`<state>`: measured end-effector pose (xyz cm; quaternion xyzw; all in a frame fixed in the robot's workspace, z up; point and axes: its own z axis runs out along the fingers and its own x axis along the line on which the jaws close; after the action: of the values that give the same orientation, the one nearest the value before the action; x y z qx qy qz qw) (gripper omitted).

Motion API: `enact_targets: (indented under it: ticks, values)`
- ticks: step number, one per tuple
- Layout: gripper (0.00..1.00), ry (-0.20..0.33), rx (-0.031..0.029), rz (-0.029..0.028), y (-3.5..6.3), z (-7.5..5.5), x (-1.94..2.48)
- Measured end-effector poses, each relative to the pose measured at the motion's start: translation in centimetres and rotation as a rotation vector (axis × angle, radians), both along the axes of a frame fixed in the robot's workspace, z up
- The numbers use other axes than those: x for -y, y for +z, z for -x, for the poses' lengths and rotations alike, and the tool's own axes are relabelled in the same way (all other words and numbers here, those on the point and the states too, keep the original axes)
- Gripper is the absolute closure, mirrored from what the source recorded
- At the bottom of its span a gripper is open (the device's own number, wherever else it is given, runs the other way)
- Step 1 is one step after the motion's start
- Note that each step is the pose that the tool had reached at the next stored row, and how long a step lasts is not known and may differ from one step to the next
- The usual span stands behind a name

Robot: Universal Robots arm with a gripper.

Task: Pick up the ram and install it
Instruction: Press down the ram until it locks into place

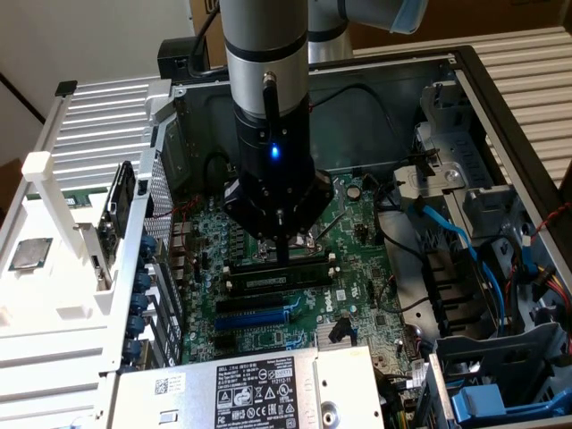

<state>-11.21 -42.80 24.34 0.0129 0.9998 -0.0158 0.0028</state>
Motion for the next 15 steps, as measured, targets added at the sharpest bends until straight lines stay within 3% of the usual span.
enact_targets:
  ticks: [4, 15]
  values:
    - [0.89, -0.011, 0.0196, -0.0001, -0.01, -0.01, -0.01]
    - [0.89, -0.03, 0.0226, 0.0003, 0.0, 0.0, 0.21]
